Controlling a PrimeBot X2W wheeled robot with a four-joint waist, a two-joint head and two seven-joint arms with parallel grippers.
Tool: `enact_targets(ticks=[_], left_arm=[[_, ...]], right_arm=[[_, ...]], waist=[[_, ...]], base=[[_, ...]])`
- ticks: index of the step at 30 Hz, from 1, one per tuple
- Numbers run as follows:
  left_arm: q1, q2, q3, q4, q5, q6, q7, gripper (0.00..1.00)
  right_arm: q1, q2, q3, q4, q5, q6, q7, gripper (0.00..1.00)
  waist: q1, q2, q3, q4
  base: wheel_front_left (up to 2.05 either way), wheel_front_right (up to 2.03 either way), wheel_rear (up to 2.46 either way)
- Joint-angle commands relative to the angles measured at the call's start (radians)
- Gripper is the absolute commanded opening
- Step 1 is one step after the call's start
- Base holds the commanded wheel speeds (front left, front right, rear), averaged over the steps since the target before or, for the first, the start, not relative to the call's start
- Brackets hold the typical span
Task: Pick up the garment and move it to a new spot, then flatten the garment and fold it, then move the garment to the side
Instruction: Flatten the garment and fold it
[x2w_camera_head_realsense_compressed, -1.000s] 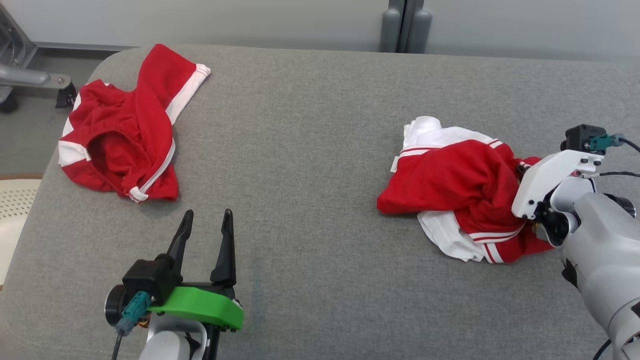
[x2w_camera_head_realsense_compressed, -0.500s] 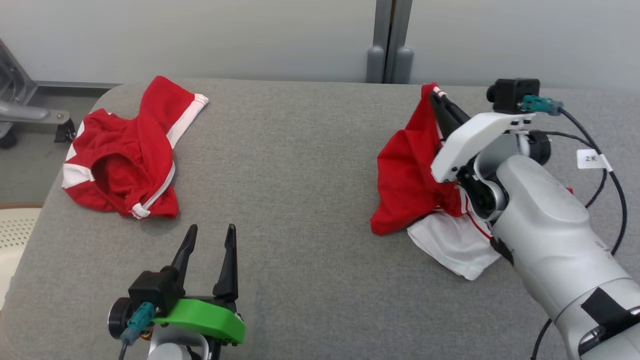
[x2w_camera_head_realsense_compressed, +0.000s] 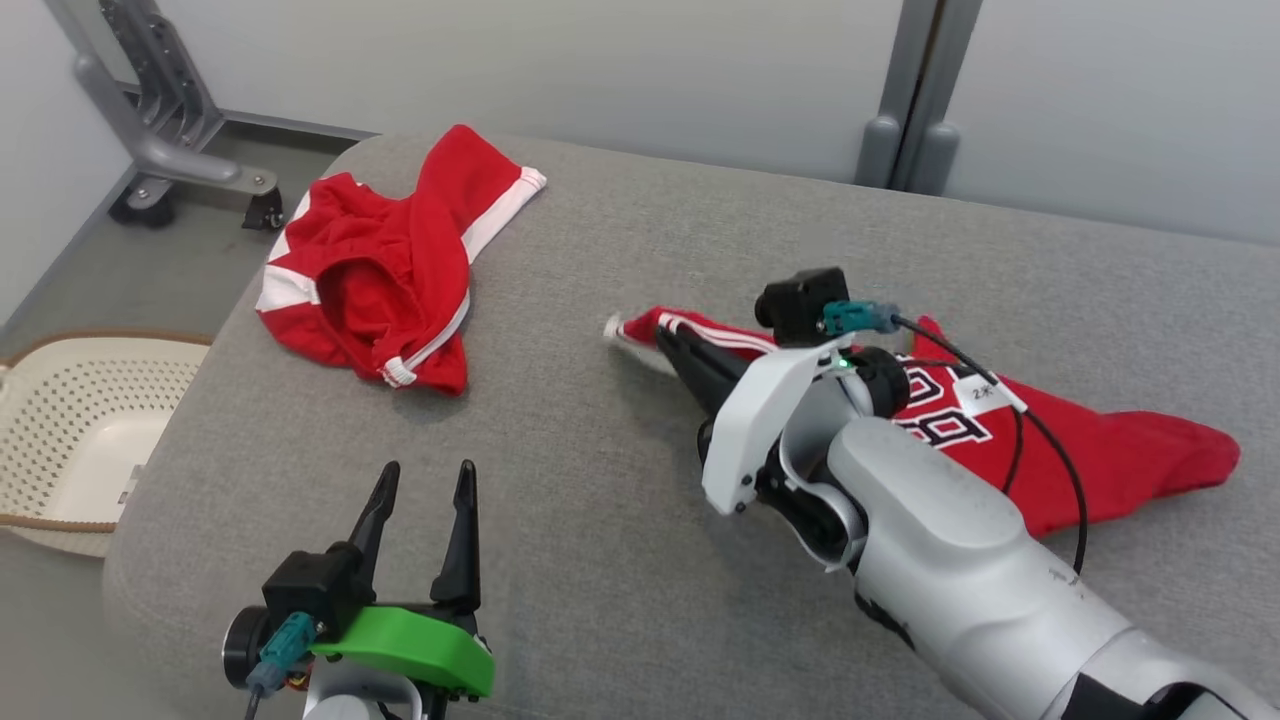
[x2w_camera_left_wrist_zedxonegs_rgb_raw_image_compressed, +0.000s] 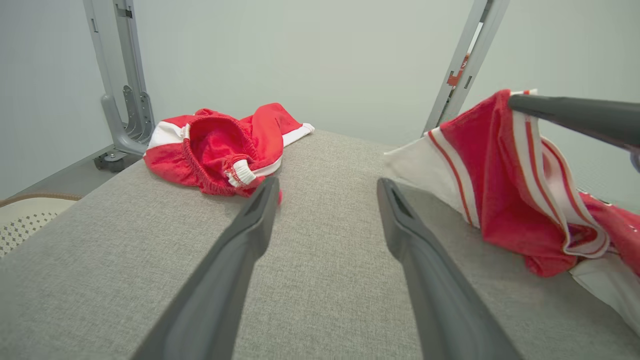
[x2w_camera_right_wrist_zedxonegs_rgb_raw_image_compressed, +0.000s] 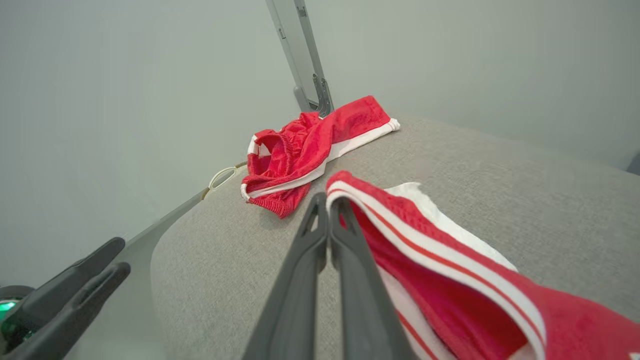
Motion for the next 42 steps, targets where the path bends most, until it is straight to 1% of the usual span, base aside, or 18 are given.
enact_targets(ticks=[1,2,3,4,5,7,10,15,17,19,21,26,29,33,36,38,40,42], left_arm=[[-0.007,0.002,-0.006,0.004,-0.008,-0.004,0.0,1.0],[-0.011,0.002,-0.011,0.006,-0.011,-0.005,0.0,1.0],[-0.016,0.003,-0.015,0.009,-0.013,-0.004,-0.001,1.0],[-0.019,0.003,-0.019,0.01,-0.016,-0.003,0.0,1.0],[-0.022,0.002,-0.021,0.01,-0.018,0.0,0.0,1.0],[-0.026,0.002,-0.019,0.01,-0.018,0.004,0.0,1.0],[-0.02,0.002,-0.004,0.006,-0.014,0.01,-0.001,1.0],[0.0,0.003,0.019,0.003,-0.007,0.009,0.0,1.0],[0.008,0.003,0.029,0.0,-0.004,0.009,0.0,1.0],[0.011,0.003,0.037,0.0,0.001,0.005,0.0,1.0],[0.016,0.003,0.047,0.001,0.004,0.003,-0.001,1.0],[0.021,0.003,0.06,0.0,0.005,0.0,-0.001,1.0],[0.019,0.003,0.061,-0.001,0.002,0.0,0.0,1.0],[0.021,0.003,0.066,-0.001,-0.002,0.001,0.0,1.0],[0.025,0.003,0.074,-0.002,0.0,0.0,0.0,1.0],[0.027,0.003,0.08,-0.002,0.002,-0.002,0.0,1.0],[0.026,0.003,0.083,-0.001,0.004,-0.004,0.0,1.0],[0.023,0.003,0.084,0.002,0.003,-0.006,0.0,1.0]], right_arm=[[0.025,-0.003,0.039,-0.019,0.04,0.0,-0.013,0.0],[0.04,-0.002,0.066,-0.025,0.071,0.0,-0.016,0.0],[0.053,-0.003,0.1,-0.023,0.104,0.0,-0.011,0.22],[0.06,-0.004,0.128,-0.02,0.129,0.0,-0.004,0.8],[0.063,-0.005,0.154,-0.022,0.161,0.0,-0.004,1.0],[0.059,-0.005,0.198,-0.023,0.199,0.0,-0.011,1.0],[0.021,-0.005,0.229,-0.018,0.229,0.0,-0.043,1.0],[-0.029,-0.005,0.222,-0.036,0.256,0.0,-0.126,1.0],[-0.034,-0.024,0.212,-0.074,0.278,0.0,-0.145,1.0],[-0.026,-0.068,0.202,-0.128,0.312,0.0,-0.147,1.0],[-0.01,-0.121,0.212,-0.179,0.333,0.0,-0.116,1.0],[0.052,-0.287,0.256,-0.29,0.392,0.0,0.045,1.0],[0.098,-0.373,0.26,-0.338,0.418,0.0,0.11,1.0],[0.151,-0.464,0.205,-0.379,0.402,0.0,0.081,1.0],[0.197,-0.513,0.138,-0.393,0.363,0.0,0.009,1.0],[0.227,-0.529,0.082,-0.387,0.321,0.0,-0.067,1.0],[0.268,-0.53,0.021,-0.373,0.26,0.0,-0.161,1.0],[0.314,-0.523,-0.049,-0.335,0.157,0.0,-0.205,1.0]], waist=[[0.0,0.0,0.015,0.046],[0.0,0.0,0.016,0.053],[0.0,0.0,0.019,0.058],[0.0,0.0,0.02,0.062],[0.0,0.0,0.021,0.065],[0.0,0.0,0.022,0.063],[0.0,0.0,0.02,0.04],[0.0,0.0,0.0,-0.026],[0.0,0.0,-0.009,-0.059],[0.0,0.0,-0.017,-0.09],[0.0,0.0,-0.022,-0.12],[0.0,0.0,-0.027,-0.186],[0.0,0.0,-0.024,-0.211],[0.0,0.0,-0.022,-0.237],[0.0,0.0,-0.023,-0.25],[0.0,0.0,-0.023,-0.257],[0.0,0.0,-0.023,-0.261],[0.0,0.0,-0.022,-0.262]], base=[[0.0,0.0,0.0],[0.0,0.0,0.0],[0.0,0.0,0.0],[0.0,0.0,0.0],[0.0,0.0,0.0],[0.0,0.0,0.0],[0.0,0.0,0.0],[0.0,0.0,0.0],[0.0,0.0,0.0],[0.0,0.0,0.0],[0.0,0.0,0.0],[0.0,0.0,0.0],[0.0,0.0,0.0],[0.0,0.0,0.0],[0.0,0.0,0.0],[0.0,0.0,0.0],[0.0,0.0,0.0],[0.0,0.0,0.0]])
